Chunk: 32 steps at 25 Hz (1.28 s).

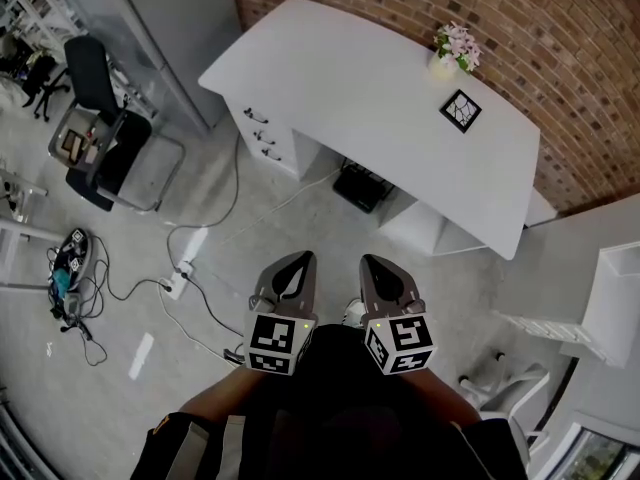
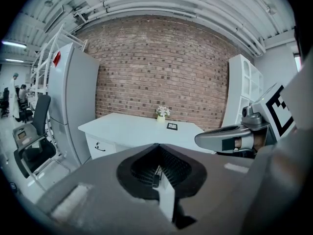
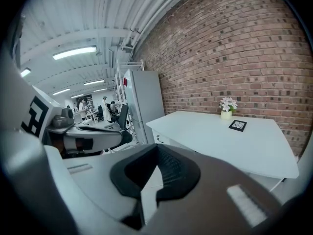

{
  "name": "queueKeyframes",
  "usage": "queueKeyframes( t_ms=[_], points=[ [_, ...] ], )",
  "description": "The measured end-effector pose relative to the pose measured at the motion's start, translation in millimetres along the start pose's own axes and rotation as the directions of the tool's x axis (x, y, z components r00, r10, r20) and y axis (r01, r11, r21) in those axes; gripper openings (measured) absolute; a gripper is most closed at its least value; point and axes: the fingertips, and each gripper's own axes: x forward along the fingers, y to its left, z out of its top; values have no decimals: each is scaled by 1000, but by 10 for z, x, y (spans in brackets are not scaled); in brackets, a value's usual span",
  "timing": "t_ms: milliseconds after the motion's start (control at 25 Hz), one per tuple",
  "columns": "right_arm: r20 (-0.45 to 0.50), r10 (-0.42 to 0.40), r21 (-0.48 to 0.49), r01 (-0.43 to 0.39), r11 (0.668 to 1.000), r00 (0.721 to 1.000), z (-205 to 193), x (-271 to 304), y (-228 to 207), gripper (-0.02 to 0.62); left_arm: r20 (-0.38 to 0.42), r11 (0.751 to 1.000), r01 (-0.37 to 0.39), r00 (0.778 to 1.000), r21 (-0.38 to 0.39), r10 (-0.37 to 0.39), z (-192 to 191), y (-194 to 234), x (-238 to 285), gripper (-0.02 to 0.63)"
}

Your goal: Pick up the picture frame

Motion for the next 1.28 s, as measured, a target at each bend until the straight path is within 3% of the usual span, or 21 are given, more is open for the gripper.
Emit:
queueKeyframes(
  t_ms=[720,1280],
  points=[
    [41,-34,11,33,999,999,49,-269,-475,2,27,1000,-12,1000,13,11,109,-405,146,-5],
    [60,-27,22,25,999,998,-73,-700,-1063,2,10,999,6,1000,47,-6,88,-1198,438,-5]
  ],
)
